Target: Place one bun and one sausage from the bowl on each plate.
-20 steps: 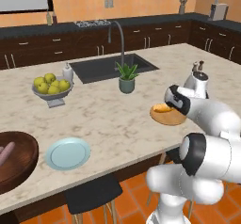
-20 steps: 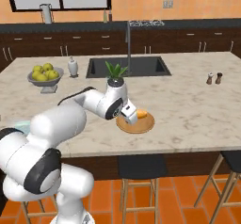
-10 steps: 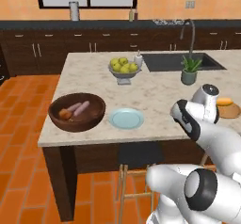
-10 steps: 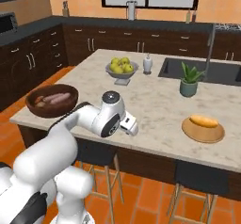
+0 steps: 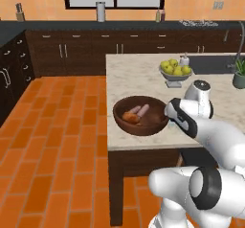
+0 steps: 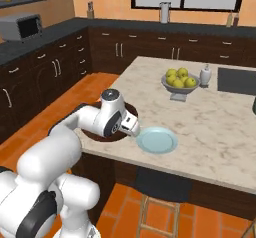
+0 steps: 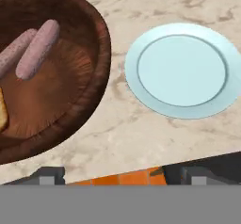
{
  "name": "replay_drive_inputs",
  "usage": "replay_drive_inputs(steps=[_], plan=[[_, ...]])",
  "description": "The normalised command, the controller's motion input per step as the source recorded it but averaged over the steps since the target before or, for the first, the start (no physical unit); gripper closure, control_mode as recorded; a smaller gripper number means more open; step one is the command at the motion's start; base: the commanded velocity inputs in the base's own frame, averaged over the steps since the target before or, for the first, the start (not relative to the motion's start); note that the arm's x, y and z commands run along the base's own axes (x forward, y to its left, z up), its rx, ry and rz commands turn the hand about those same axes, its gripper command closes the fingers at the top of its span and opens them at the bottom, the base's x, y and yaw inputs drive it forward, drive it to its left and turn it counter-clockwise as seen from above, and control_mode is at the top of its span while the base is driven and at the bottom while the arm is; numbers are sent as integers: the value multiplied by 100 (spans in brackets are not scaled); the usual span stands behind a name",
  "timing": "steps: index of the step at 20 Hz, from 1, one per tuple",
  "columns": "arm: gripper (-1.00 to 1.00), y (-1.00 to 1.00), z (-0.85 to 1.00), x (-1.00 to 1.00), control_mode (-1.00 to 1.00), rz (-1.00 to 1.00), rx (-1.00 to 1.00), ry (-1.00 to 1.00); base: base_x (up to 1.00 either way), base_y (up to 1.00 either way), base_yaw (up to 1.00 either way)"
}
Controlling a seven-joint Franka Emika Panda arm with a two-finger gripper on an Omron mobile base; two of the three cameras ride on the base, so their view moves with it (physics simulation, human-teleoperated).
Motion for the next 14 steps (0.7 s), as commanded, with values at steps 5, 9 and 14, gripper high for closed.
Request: replay_drive_inputs(steps=[5,9,14], plan=[[-100,0,0,0,100,0,0,0,83,21,-2],[-100,14,-4,29,-100,0,0,10,41,-4,0],[-100,63,-43,27,-100,0,0,25,0,0,0]])
